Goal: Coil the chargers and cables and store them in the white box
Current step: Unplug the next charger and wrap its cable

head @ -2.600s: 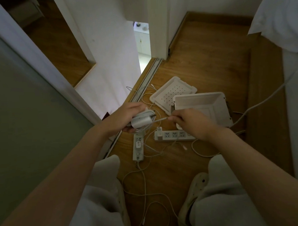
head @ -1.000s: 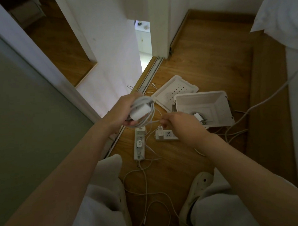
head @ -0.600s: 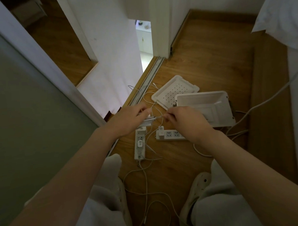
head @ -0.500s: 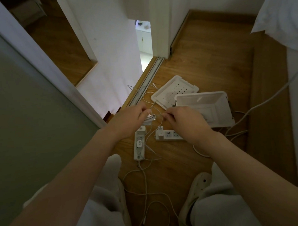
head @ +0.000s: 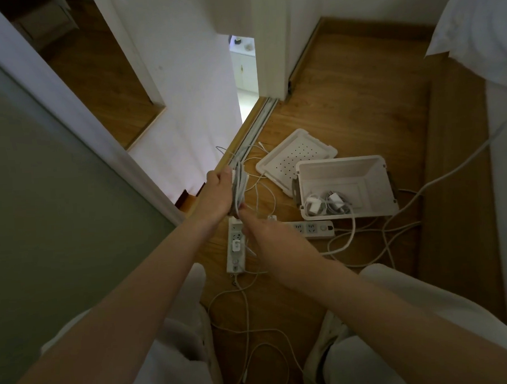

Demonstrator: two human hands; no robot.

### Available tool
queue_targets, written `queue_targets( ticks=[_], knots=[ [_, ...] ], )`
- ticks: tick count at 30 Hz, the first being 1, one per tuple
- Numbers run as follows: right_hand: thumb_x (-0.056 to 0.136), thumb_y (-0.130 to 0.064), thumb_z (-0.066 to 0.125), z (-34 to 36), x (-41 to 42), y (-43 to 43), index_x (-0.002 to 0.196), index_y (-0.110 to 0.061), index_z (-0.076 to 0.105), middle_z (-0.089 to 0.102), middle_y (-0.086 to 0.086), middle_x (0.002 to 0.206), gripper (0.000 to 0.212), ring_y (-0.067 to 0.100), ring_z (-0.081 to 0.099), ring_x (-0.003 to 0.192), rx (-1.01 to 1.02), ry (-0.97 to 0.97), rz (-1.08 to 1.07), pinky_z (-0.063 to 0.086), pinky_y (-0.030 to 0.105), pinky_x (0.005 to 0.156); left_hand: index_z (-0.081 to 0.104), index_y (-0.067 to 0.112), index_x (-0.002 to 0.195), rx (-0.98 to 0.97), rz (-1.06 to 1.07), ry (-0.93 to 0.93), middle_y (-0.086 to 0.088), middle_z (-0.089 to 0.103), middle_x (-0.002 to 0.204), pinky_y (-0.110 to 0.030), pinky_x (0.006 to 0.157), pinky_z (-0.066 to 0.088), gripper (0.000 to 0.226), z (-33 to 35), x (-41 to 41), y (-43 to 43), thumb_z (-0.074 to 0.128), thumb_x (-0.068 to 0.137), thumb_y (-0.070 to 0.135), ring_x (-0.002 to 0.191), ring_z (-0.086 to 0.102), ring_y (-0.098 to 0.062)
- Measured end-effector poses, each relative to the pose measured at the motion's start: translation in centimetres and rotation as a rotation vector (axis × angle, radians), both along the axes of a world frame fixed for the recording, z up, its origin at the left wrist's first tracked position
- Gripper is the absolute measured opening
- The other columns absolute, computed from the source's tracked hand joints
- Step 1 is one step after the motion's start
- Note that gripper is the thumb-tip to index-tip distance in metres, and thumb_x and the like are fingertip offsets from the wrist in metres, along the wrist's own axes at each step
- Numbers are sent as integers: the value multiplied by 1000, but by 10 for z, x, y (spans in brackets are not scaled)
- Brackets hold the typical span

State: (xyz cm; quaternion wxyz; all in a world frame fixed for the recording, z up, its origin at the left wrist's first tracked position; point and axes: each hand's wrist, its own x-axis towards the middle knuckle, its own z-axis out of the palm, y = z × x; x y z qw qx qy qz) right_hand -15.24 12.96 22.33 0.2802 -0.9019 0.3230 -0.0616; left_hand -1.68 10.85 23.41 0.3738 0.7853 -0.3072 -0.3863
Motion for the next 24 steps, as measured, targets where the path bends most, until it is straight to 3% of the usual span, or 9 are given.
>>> queue_targets(
  ticks=[3, 6, 9, 13, 15, 17, 19, 21, 24],
  knots=[
    [94, -4, 46, -4, -2, -2, 132, -22, 32, 61, 3, 101, 44, 16, 55, 76, 10, 14, 17, 48, 31, 64, 52, 6, 114, -49, 99, 335, -11, 62, 73, -24, 53, 53, 50, 6, -1, -1, 22, 101, 44, 57, 60, -15],
    [95, -4, 43, -5, -4, -4, 130, -21, 37, 61, 5, 101, 39, 19, 58, 83, 52, 34, 26, 52, 36, 71, 55, 11, 108, -190, 125, 692, -11, 57, 80, -25, 59, 52, 47, 13, 1, 1, 33, 96, 51, 67, 56, -16],
    [95, -6, 44, -10, -5, -12, 130, -22, 43, 64, 4, 105, 38, 17, 59, 85, 81, 27, 16, 46, 29, 66, 55, 12, 104, -244, 68, 837, -11, 53, 87, -20, 50, 48, 42, 18, 5, 3, 41, 93, 51, 66, 52, -16],
    [95, -12, 44, -9, -15, -31, 114, -22, 53, 63, -2, 102, 23, 16, 60, 86, 37, 103, -22, 47, 27, 69, 54, 9, 93, -237, 25, 961, -6, 58, 65, -16, 37, 33, 45, 22, 12, 2, 36, 93, 51, 43, 48, -11],
    [97, -13, 43, -5, -21, -39, 110, -21, 55, 58, -13, 92, 19, 9, 56, 77, -10, 69, -4, 41, 18, 61, 53, 9, 86, -210, 27, 957, -5, 55, 58, -14, 34, 29, 43, 22, 16, 3, 36, 93, 49, 37, 44, -9],
    [99, -19, 39, 0, -26, -47, 107, -20, 55, 47, -22, 76, 18, -1, 45, 64, 68, 50, 4, 30, 11, 53, 56, 9, 78, -177, 56, 936, -4, 52, 58, -13, 35, 29, 44, 21, 22, 5, 38, 92, 47, 37, 42, -8],
    [100, -25, 36, 2, -33, -54, 102, -20, 59, 46, -19, 70, 23, -3, 44, 62, 154, 14, -3, 32, 12, 55, 63, 10, 66, -164, 142, 908, -4, 53, 59, -13, 44, 33, 48, 22, 31, 7, 42, 91, 45, 45, 43, -8],
    [99, -28, 37, 2, -44, -62, 96, -24, 60, 54, -11, 71, 24, 7, 52, 63, 154, -31, -32, 39, 18, 58, 61, 10, 74, -169, 247, 843, -4, 54, 57, -17, 55, 36, 42, 23, 44, 10, 44, 90, 45, 51, 44, -10],
    [98, -30, 38, -2, -54, -72, 93, -26, 57, 53, -11, 69, 20, 12, 51, 60, 124, -73, -126, 38, 14, 53, 47, 10, 98, -172, 285, 804, -5, 50, 56, -16, 37, 40, 37, 20, 58, 14, 42, 91, 47, 37, 46, -9]
  ],
)
